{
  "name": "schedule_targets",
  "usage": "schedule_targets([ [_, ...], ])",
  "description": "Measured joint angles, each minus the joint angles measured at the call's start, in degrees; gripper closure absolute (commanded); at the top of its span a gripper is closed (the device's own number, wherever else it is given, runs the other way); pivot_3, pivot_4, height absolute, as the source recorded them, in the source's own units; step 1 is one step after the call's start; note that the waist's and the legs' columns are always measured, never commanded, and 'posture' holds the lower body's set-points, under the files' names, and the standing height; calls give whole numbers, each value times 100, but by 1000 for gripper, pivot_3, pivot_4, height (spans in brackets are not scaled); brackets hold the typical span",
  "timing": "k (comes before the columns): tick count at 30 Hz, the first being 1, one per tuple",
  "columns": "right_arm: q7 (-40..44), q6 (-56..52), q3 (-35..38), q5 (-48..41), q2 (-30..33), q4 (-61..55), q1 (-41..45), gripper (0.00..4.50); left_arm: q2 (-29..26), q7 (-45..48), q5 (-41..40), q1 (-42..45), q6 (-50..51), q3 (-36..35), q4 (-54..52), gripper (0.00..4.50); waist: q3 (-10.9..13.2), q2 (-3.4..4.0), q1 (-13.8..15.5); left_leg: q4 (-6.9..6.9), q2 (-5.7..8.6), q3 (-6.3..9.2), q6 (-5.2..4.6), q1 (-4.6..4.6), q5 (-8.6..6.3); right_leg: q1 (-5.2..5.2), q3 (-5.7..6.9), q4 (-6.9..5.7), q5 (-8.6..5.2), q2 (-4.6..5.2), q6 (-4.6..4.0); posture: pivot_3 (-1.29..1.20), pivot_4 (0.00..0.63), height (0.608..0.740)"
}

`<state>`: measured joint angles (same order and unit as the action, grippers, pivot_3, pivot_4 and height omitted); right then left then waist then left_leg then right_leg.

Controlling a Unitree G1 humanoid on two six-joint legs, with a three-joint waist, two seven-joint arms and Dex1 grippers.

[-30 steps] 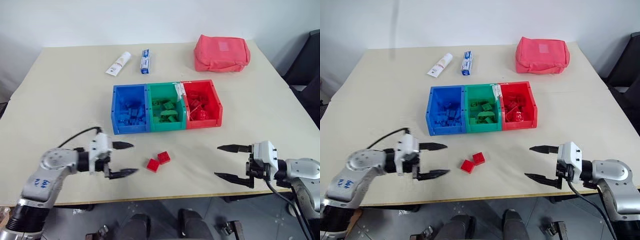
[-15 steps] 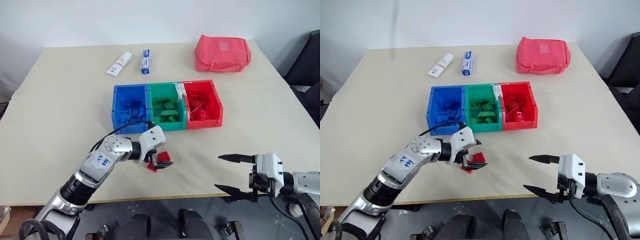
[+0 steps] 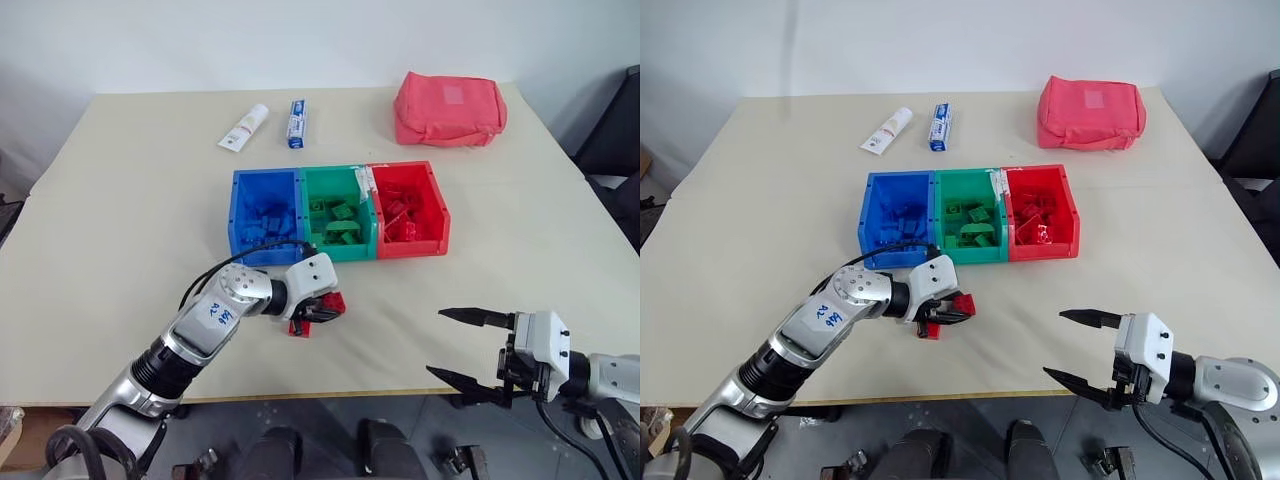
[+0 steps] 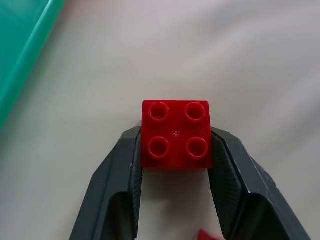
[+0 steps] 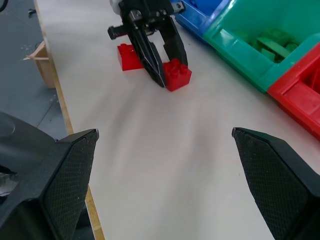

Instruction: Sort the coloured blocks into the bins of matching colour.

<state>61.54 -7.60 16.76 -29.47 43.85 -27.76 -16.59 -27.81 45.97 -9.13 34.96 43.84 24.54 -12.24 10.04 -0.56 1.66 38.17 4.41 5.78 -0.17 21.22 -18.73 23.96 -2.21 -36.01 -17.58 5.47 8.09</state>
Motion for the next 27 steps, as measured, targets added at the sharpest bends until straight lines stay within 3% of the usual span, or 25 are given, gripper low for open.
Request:
schedule_targets([
  [6,-791,-150,408,-213,-440,-155,36,0,1006,-166,-376,581,-873,-749,482,3033,0,-1,41,7,2,6,0,-5,0,-12,9,4,2,0,3,0,150,740],
  [12,-1978,-450,736,-224,-917,-308,190,0,2323,-1304,499,2821,-2804,-827,3901,3033,6,-11,157,9,35,2,-21,-3,8,-20,11,16,12,-1,24,0,150,740],
  [17,-2386,-639,629,-122,-972,-511,204,0,2934,-1837,951,3807,-4098,-900,6504,3033,7,-12,106,-8,47,-8,-37,2,3,-11,1,22,16,7,34,0,150,740],
  [18,-2449,-658,591,-103,-984,-593,203,0,3021,-1852,962,3884,-4233,-951,6892,2307,7,-13,105,-9,47,-9,-37,9,4,-2,1,22,16,6,34,0,150,740],
  [25,-2648,-706,482,-63,-1078,-806,171,0,2955,-1529,987,3930,-4810,-1278,7565,146,10,-17,108,0,54,-11,-36,13,16,9,-4,4,17,12,36,0,150,740],
  [27,-2627,-700,383,-12,-1077,-804,175,0,2781,-1151,1010,3855,-4870,-1247,7281,66,9,-17,93,0,55,-13,-36,13,19,9,-8,1,18,12,38,0,150,740],
])
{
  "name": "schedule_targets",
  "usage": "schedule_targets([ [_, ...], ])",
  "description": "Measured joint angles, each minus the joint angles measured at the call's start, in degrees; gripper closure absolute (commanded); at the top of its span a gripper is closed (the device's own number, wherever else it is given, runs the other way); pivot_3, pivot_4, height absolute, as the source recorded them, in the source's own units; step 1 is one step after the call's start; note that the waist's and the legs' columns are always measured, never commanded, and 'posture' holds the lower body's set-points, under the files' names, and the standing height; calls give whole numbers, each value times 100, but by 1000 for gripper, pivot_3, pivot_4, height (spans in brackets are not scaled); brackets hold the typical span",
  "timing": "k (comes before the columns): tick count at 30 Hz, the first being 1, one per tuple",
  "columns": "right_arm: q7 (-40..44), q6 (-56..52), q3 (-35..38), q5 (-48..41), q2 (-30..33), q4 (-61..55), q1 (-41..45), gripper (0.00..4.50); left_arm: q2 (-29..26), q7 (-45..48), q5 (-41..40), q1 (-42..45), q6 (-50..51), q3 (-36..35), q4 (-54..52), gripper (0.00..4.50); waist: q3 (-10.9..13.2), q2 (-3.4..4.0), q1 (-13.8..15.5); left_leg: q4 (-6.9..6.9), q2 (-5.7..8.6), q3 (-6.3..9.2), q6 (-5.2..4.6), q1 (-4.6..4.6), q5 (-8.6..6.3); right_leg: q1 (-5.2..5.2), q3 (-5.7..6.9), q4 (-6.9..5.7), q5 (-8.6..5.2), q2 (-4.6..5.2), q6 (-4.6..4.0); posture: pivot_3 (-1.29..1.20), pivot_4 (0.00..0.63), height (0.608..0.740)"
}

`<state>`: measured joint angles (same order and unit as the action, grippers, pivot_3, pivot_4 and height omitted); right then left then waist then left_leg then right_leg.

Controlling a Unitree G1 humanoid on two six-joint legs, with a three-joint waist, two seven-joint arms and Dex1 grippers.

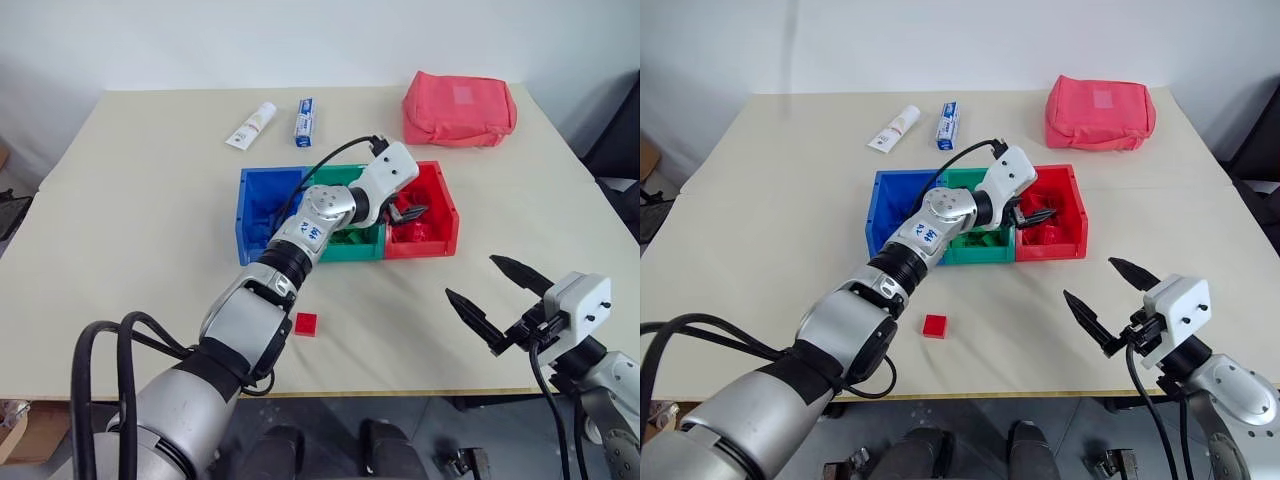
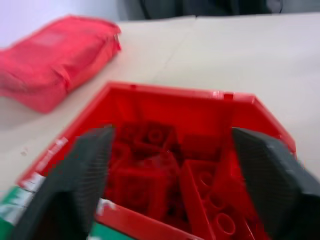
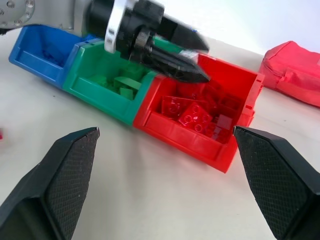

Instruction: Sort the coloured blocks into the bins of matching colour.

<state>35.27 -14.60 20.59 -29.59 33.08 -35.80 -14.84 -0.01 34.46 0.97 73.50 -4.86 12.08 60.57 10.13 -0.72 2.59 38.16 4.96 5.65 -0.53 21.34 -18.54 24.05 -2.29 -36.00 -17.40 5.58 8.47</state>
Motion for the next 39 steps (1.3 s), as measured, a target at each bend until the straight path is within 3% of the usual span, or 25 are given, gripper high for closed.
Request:
schedule_targets([
  [4,383,114,-153,-8,99,139,201,0,-839,1109,-281,-909,58,-36,-1854,66,-6,10,-156,-13,-11,-8,1,-11,-1,0,-14,-6,0,-6,-1,0,150,740],
  [8,1069,266,-424,-20,380,637,688,0,-2080,2381,-1049,-2673,277,-335,-4017,66,-11,19,-313,-17,-25,-5,7,-13,-2,8,-19,-24,-3,-5,-7,0,150,740],
  [11,1530,407,-671,12,592,840,1003,0,-2804,2996,-1742,-3815,517,-759,-5081,66,-10,17,-273,-9,-25,4,10,-2,-3,19,-12,-12,-7,3,-14,0,150,740],
  [15,2004,487,-1043,71,745,1083,1425,0,-3745,3316,-2171,-5134,604,-1609,-5741,66,-10,17,-252,-7,-27,6,11,-7,-4,9,-8,-5,-7,7,-16,0,150,740],
  [19,2462,494,-1441,140,898,1313,1664,0,-4588,3576,-2087,-6415,350,-2166,-5594,66,-10,18,-191,-10,-24,14,7,-11,-8,-4,4,8,-8,8,-18,0,150,740],
  [22,2720,611,-1629,262,930,1488,1858,0,-4641,3573,-2088,-6744,17,-2548,-5249,66,-10,18,-116,-7,-23,19,5,-15,-9,-16,14,14,-8,11,-19,0,150,740],
  [27,2960,631,-1789,310,953,1640,2057,0,-4666,3623,-2128,-6772,-75,-2513,-5582,66,-10,18,-99,-6,-23,32,7,-16,-13,-27,26,20,-7,26,-19,0,150,740],
  [30,3070,578,-1784,303,1064,1677,1985,0,-4515,3609,-2178,-6678,244,-2005,-6334,66,-11,19,-112,-7,-23,30,6,-16,-16,-27,24,20,-7,25,-19,0,150,740],
  [34,3287,528,-1794,301,1309,1577,1646,0,-4427,3385,-1641,-6477,616,-1090,-6706,66,-10,19,-125,-9,-28,26,8,-17,-17,-23,22,18,-8,9,-20,0,150,740],
  [39,3201,449,-1778,307,1346,1336,1444,0,-3540,2565,-869,-5774,1167,-171,-6701,66,-11,19,-108,2,-26,23,10,-20,-15,-26,19,9,-7,-2,-19,0,150,740],
])
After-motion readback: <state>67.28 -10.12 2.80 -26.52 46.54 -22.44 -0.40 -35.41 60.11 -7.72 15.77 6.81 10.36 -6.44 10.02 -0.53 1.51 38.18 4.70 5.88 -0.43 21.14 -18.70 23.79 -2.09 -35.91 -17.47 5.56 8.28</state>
